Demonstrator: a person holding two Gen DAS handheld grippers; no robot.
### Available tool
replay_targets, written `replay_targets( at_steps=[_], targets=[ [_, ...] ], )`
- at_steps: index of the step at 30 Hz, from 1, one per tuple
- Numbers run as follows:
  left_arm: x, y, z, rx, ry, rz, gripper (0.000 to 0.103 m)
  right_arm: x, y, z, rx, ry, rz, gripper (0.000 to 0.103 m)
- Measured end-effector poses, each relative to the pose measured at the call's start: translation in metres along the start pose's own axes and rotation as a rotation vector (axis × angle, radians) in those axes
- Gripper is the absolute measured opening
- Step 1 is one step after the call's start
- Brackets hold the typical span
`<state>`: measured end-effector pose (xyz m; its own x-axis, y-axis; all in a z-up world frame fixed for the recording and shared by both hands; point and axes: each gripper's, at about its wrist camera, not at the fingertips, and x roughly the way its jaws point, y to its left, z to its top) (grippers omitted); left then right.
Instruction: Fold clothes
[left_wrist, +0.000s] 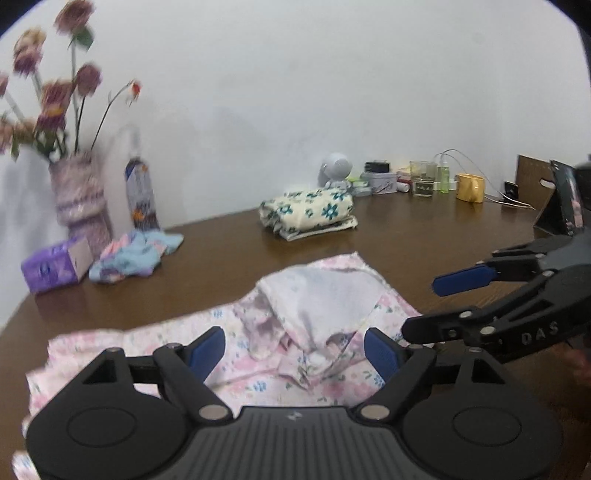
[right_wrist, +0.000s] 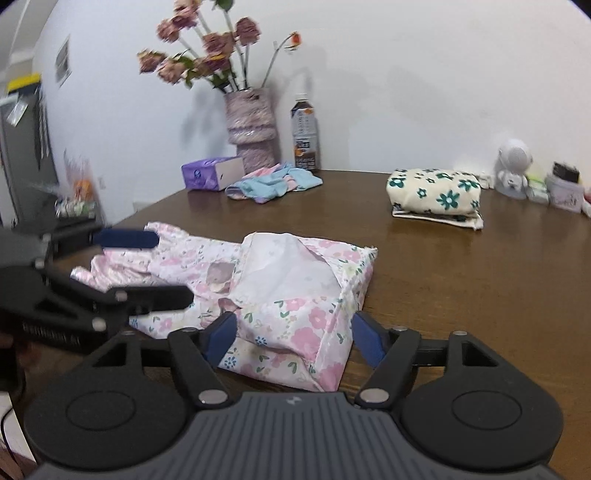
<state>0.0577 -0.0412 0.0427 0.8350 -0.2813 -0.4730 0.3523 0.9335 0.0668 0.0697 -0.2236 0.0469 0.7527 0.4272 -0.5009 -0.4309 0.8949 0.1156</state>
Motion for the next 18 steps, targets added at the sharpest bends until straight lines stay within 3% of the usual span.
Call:
replay_targets(
  at_steps=[8,14,16,18],
  targets=[
    [0.003,0.027,-0.013,-0.308,-0.009,-0.014,0.088,0.005,0.004,-0.010,0.049,-0.001,-0.017,0.078],
    [0.005,0.026,-0.022,-0.322,0.020,0.021,0.089,0.007,0.005,-0.017,0.105,-0.003,-0.033,0.084],
    [0.004,0.026,-0.024,-0.332,0.022,0.024,0.090,0.008,0.006,-0.021,0.113,-0.001,-0.045,0.088],
    [0.004,0.026,-0.024,-0.336,0.031,0.039,0.092,0.009,0.009,-0.023,0.106,0.006,-0.068,0.099]
  ],
)
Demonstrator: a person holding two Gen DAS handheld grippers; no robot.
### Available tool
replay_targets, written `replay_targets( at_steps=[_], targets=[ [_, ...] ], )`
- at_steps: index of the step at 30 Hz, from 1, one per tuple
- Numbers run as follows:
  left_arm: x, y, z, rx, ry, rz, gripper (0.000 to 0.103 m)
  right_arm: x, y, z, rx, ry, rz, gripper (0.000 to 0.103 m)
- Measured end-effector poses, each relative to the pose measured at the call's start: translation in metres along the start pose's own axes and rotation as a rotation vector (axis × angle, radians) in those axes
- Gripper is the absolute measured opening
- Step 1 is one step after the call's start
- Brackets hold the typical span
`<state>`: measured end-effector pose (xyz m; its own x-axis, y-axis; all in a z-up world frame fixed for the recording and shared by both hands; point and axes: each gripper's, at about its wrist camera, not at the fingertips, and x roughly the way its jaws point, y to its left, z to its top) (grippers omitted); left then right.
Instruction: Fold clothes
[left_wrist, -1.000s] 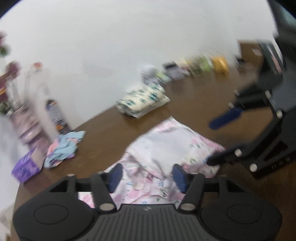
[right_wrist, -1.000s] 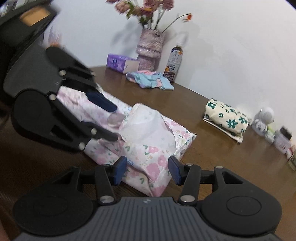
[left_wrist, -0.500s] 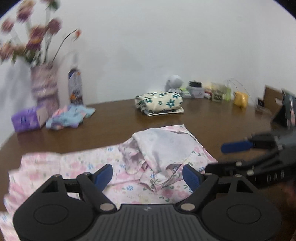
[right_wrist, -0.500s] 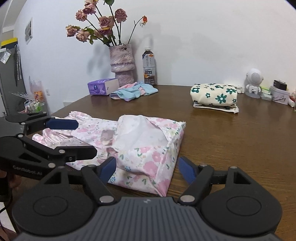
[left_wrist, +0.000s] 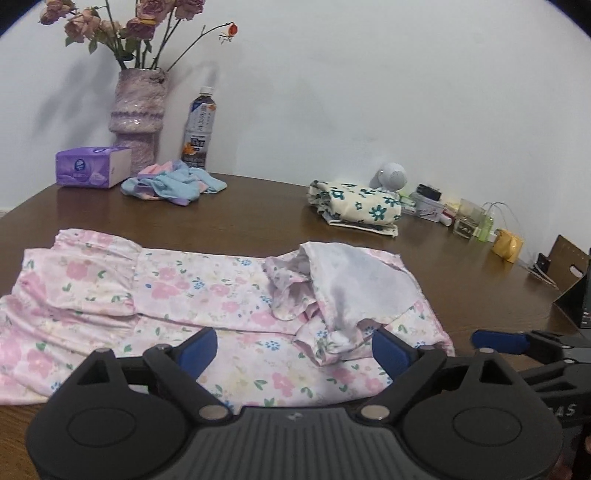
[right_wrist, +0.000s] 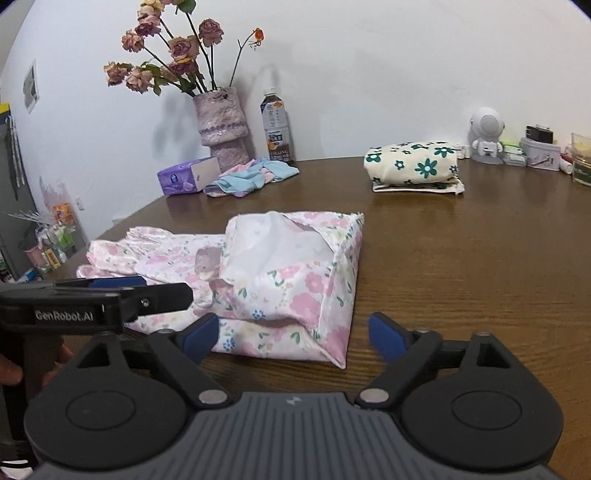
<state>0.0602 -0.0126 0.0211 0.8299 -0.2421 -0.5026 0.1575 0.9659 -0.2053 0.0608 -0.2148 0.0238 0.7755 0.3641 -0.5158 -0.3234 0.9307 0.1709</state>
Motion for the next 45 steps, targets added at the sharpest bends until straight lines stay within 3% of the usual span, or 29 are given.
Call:
replay_targets(
  at_steps=[8,13,22,26,45],
  targets=[
    [-0.002,0.003,-0.008,-0.056,0.043,-0.015,0.093,-0.003,0.007,-0.005,0.007,0.012,-0.010,0.102],
    [-0.013,0.005,-0.015,-0.094,0.027,-0.035,0.093,-0.007,0.010,-0.013,0.016,0.023,-0.012,0.102],
    [-0.025,-0.002,-0.029,-0.064,-0.008,-0.026,0.093,-0.019,0.013,-0.022,0.019,-0.026,-0.031,0.102],
    [-0.026,0.003,-0.031,-0.098,-0.012,-0.037,0.093,-0.024,0.016,-0.025,-0.002,-0.051,-0.036,0.102],
    [-0.026,0.001,-0.033,-0.087,-0.014,-0.032,0.093,-0.025,0.016,-0.025,0.002,-0.048,-0.036,0.102]
  ],
)
